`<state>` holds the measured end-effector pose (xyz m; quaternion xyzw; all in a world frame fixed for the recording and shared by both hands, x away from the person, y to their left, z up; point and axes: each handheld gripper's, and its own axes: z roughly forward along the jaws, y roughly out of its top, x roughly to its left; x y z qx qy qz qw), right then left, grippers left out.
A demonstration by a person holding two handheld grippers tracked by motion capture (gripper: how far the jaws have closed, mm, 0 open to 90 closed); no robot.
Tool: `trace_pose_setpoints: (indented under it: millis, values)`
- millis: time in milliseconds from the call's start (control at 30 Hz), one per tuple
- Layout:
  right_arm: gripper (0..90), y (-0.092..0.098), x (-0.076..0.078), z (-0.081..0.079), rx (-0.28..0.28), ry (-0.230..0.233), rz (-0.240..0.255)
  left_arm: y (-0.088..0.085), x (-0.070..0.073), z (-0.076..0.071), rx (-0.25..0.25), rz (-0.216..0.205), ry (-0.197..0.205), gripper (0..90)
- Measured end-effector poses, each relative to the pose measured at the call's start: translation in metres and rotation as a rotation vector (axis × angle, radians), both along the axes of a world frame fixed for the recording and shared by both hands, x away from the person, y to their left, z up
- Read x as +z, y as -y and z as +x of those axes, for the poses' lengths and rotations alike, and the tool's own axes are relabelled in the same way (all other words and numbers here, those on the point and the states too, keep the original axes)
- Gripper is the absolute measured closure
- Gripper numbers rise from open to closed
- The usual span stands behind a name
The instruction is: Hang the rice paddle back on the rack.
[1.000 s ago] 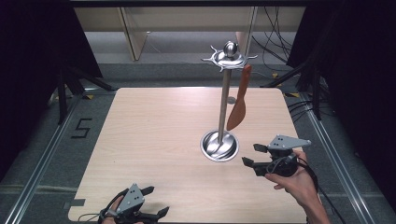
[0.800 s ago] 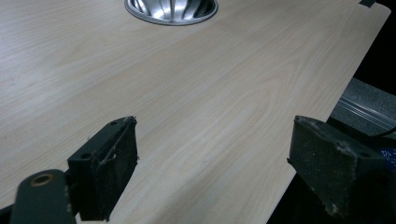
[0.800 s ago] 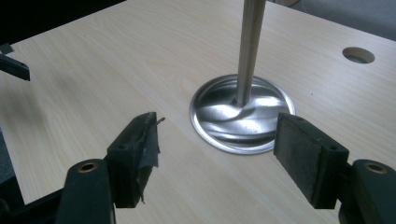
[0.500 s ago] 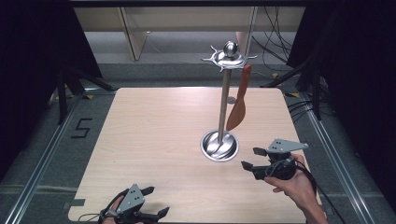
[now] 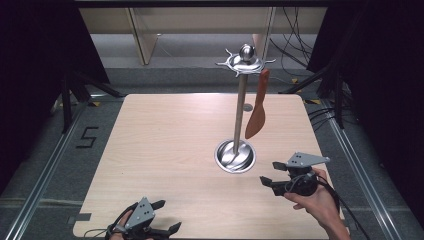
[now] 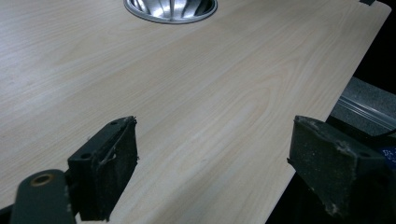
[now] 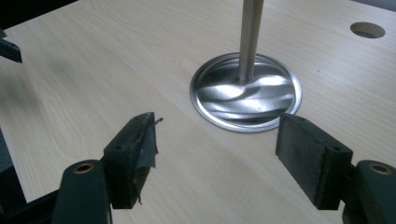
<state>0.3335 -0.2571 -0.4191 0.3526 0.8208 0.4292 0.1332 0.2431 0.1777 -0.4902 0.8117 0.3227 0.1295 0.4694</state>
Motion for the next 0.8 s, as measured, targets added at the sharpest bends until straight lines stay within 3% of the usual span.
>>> trace_pose_setpoints:
  millis: [100, 133, 167, 233, 300, 433, 500, 533, 567, 600, 633, 667, 700, 767, 800]
  values:
    - [30.1, 0.000, -0.002, 0.000, 0.003, 0.005, -0.011, 0.000, 0.000, -0.001, 0.004, -0.014, -0.003, 14.8]
    - [30.1, -0.001, -0.003, -0.002, -0.003, -0.020, 0.001, 0.000, -0.001, -0.001, 0.003, -0.010, -0.003, 14.8]
    - [30.1, -0.002, -0.004, -0.002, -0.002, -0.018, 0.009, 0.000, -0.001, -0.002, 0.020, -0.024, -0.026, 14.8]
    - [30.1, -0.002, -0.005, -0.002, -0.003, -0.026, -0.005, 0.000, -0.001, -0.002, 0.023, -0.024, -0.021, 14.8]
    - [30.2, -0.001, -0.006, -0.001, 0.005, -0.010, -0.012, 0.000, -0.001, -0.002, 0.024, -0.023, -0.020, 14.8]
    - [30.4, 0.002, -0.008, -0.004, -0.031, -0.009, 0.007, -0.001, 0.000, -0.001, 0.013, 0.017, -0.017, 14.8]
    - [30.3, 0.007, -0.013, -0.005, -0.034, -0.006, -0.003, -0.001, 0.000, -0.001, 0.017, 0.009, -0.018, 14.8]
    - [30.3, 0.007, -0.013, -0.005, -0.034, -0.006, -0.003, 0.001, -0.001, -0.002, 0.021, -0.022, -0.026, 14.8]
    - [30.3, 0.008, -0.015, -0.006, -0.030, -0.022, -0.007, 0.000, -0.001, -0.002, 0.023, -0.009, -0.020, 14.9]
    - [30.1, 0.010, -0.016, -0.006, -0.030, -0.008, -0.010, 0.000, -0.001, -0.002, 0.022, -0.011, -0.021, 14.9]
    - [30.1, 0.011, -0.018, -0.007, -0.030, -0.032, -0.008, 0.000, -0.001, -0.002, 0.021, -0.012, -0.022, 14.8]
    - [30.1, 0.012, -0.020, -0.008, -0.035, -0.022, -0.013, 0.000, -0.001, -0.002, 0.019, -0.010, -0.022, 14.8]
    - [30.1, 0.012, -0.021, -0.010, -0.044, -0.041, 0.000, -0.002, 0.000, -0.001, 0.010, 0.020, -0.014, 14.8]
    - [30.0, 0.013, -0.024, -0.013, -0.050, -0.061, 0.011, -0.001, -0.001, -0.001, 0.014, 0.017, -0.017, 14.8]
    - [30.0, 0.014, -0.024, -0.013, -0.039, -0.064, 0.002, 0.000, -0.001, -0.001, 0.019, -0.011, -0.023, 14.8]
